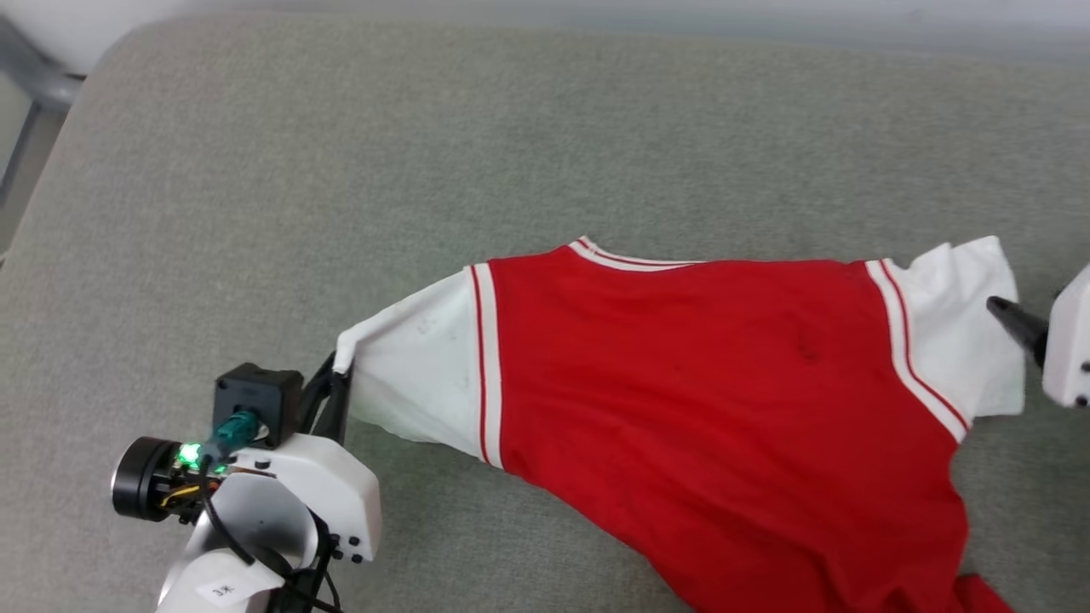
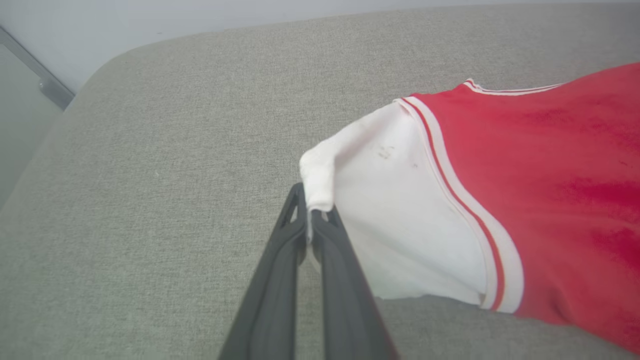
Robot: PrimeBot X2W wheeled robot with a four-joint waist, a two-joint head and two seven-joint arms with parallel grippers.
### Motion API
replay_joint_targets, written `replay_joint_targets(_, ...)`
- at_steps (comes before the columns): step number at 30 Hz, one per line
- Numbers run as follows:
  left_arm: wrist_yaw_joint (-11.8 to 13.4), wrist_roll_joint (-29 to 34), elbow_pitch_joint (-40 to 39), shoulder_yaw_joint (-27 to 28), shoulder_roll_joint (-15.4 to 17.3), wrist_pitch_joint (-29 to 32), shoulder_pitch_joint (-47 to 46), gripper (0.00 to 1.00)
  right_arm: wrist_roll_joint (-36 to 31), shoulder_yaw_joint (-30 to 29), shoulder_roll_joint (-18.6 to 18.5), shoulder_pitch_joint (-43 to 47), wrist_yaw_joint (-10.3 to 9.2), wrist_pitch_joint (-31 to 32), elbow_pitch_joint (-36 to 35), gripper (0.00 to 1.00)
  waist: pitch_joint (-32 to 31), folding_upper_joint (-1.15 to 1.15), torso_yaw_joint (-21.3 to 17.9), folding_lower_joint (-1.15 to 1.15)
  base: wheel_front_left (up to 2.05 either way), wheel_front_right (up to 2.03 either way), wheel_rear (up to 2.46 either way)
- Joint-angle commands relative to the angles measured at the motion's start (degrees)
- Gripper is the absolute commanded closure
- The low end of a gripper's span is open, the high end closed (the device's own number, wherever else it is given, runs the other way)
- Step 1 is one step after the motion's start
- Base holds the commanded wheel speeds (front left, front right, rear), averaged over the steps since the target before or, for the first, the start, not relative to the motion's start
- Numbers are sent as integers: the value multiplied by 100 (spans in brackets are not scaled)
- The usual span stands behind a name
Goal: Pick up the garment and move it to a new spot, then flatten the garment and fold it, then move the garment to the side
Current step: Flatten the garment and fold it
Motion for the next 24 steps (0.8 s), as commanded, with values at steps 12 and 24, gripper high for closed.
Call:
replay_joint_targets(12,-95,207,-364,-465,-100,236,-218,100,-480,61,-421,-1113,-4,1076,987,0,479,0,563,-1,0,0,0)
replay_joint_targets(24,-135,146,-247,-550,-146,150,-367,100,-507,662,-375,-794,-3,845,1703,0,676,0,739,-1,0,0,0)
